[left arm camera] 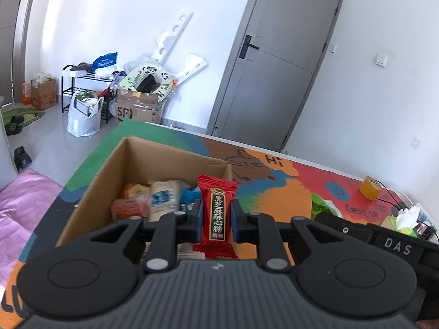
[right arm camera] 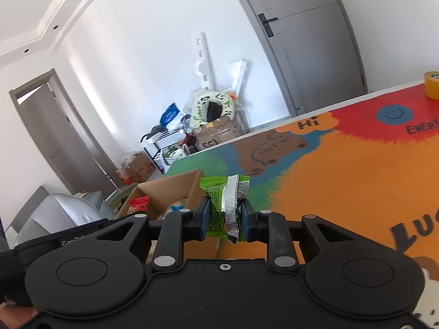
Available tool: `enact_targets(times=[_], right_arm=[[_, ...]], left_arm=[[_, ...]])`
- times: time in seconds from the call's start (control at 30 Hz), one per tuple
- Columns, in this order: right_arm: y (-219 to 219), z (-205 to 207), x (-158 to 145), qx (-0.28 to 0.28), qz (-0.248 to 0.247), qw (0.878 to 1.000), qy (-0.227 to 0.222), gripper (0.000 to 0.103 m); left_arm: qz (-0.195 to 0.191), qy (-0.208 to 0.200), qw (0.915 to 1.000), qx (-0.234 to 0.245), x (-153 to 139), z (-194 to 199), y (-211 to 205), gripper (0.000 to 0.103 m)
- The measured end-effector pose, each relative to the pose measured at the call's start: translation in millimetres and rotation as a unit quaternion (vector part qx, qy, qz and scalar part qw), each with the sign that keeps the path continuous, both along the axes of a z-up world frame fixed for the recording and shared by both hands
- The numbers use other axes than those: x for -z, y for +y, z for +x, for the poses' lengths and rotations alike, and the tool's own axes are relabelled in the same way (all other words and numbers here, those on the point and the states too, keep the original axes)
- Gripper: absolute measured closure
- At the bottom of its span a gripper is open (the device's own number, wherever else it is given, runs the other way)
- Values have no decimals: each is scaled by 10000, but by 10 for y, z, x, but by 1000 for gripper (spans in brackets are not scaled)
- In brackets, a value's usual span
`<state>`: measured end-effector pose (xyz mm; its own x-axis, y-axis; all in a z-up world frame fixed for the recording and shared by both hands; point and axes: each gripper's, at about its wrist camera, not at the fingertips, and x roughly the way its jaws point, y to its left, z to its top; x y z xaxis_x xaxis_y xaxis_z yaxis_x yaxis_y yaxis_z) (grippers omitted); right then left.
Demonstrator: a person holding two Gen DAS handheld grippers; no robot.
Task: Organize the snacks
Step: 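Carry both snacks over the box and open both tools to drop them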
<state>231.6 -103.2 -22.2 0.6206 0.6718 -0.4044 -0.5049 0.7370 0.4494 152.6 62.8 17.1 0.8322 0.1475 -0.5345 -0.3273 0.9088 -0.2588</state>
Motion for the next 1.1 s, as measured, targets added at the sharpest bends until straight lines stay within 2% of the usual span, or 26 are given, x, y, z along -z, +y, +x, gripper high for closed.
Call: enact_targets(times=[0.57, 0.7, 0.87, 0.97, 1.1], right_arm=[[620, -71, -97, -583, -233, 9980, -119, 79], [755, -67, -116, -646, -279, 9975, -120, 79], [875, -56, -137, -698, -340, 9969, -139, 79], [931, -64, -145, -729, -379, 9965, -131, 78], [954, -74, -142, -705, -397, 9967, -69, 71]], left_arm=[[-186, 128, 9990, -382, 114, -82, 593, 83], [-135, 69, 9990, -424, 93, -93, 655, 77], [-228, 23, 9986, -472, 79, -151, 768, 75], [-260, 11, 9984, -512, 88, -198, 819, 70], [-306, 42, 9983, -498, 99, -255, 848, 60]])
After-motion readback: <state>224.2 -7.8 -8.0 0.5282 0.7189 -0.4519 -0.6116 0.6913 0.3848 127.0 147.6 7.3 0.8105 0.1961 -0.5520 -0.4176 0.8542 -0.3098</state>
